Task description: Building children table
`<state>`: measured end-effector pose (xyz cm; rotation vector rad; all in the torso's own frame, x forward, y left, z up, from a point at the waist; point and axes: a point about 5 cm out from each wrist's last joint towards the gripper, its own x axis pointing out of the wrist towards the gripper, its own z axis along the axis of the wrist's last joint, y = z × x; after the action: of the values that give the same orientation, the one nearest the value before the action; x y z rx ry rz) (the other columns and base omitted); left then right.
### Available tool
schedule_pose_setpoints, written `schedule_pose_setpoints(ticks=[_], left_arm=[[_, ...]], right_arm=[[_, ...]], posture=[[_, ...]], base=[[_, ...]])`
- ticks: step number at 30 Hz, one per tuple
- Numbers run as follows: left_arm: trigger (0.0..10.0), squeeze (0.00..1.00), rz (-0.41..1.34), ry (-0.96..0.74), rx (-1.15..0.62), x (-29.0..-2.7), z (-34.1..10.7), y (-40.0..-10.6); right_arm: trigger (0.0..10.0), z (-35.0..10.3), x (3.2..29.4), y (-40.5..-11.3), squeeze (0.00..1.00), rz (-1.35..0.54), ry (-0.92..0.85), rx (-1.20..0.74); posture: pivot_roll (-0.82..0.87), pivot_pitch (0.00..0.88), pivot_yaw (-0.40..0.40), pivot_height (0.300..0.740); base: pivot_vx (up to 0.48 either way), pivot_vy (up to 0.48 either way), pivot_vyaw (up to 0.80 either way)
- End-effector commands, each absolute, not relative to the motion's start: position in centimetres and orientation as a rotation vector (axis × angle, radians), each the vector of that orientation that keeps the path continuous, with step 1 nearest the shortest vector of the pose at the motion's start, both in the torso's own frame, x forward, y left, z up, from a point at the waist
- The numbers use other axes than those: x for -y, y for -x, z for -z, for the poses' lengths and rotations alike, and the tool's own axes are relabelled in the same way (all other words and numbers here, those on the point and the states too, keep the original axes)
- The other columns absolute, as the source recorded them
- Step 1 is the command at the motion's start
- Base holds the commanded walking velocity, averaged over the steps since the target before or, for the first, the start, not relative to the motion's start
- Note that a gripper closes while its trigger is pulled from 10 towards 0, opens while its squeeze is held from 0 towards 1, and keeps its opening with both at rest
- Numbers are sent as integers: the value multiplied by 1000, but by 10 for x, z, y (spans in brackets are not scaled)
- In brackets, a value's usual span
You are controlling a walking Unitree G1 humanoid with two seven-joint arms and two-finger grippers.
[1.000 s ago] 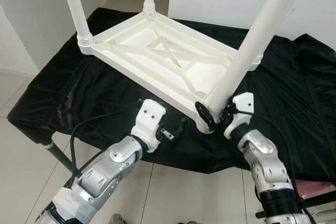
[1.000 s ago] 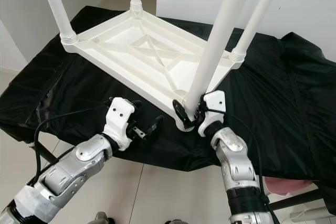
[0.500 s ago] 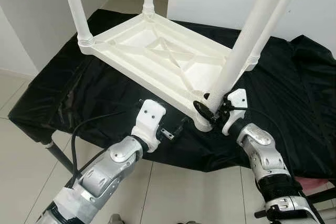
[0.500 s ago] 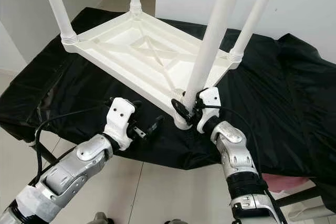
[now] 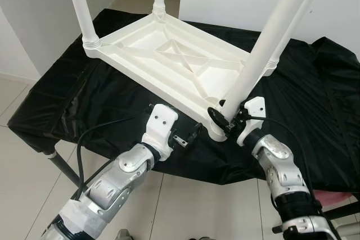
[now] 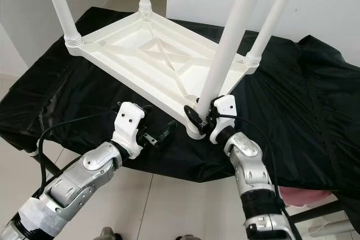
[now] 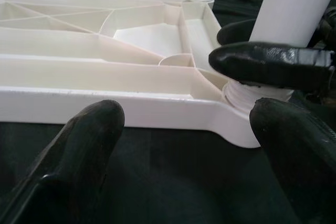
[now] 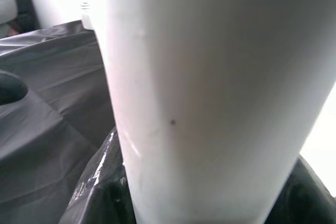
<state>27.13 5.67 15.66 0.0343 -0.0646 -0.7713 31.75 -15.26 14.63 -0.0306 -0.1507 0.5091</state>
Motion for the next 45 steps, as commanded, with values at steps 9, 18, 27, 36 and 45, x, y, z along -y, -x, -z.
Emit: schedule_pose_setpoints(ticks=[9, 18, 27, 36, 45], left_arm=[[10000, 0, 980, -56, 47, -50, -148, -264], [10000, 0, 979, -64, 37, -49, -143, -265], [10000, 0, 997, -73, 53, -46, -146, -269], [10000, 0, 1007, -48, 67, -41, -151, -268], [10000, 0, 986, -40, 66, -44, -152, -272]], right_arm=[[10000, -139, 148, -309, 0, -240, -14, 119], [10000, -128, 147, -296, 0, 178, -132, 60], [10000, -135, 119, -297, 0, 44, -150, 65], [10000, -136, 117, -294, 1000, 71, -139, 67], [10000, -136, 129, -296, 1000, 91, -130, 76]], posture=[[40, 103, -73, 740], [27, 99, -71, 740], [23, 94, -69, 740], [10, 94, -57, 740], [20, 84, -58, 740]], base=[[0, 0, 0], [0, 0, 0], [0, 0, 0], [0, 0, 0], [0, 0, 0]])
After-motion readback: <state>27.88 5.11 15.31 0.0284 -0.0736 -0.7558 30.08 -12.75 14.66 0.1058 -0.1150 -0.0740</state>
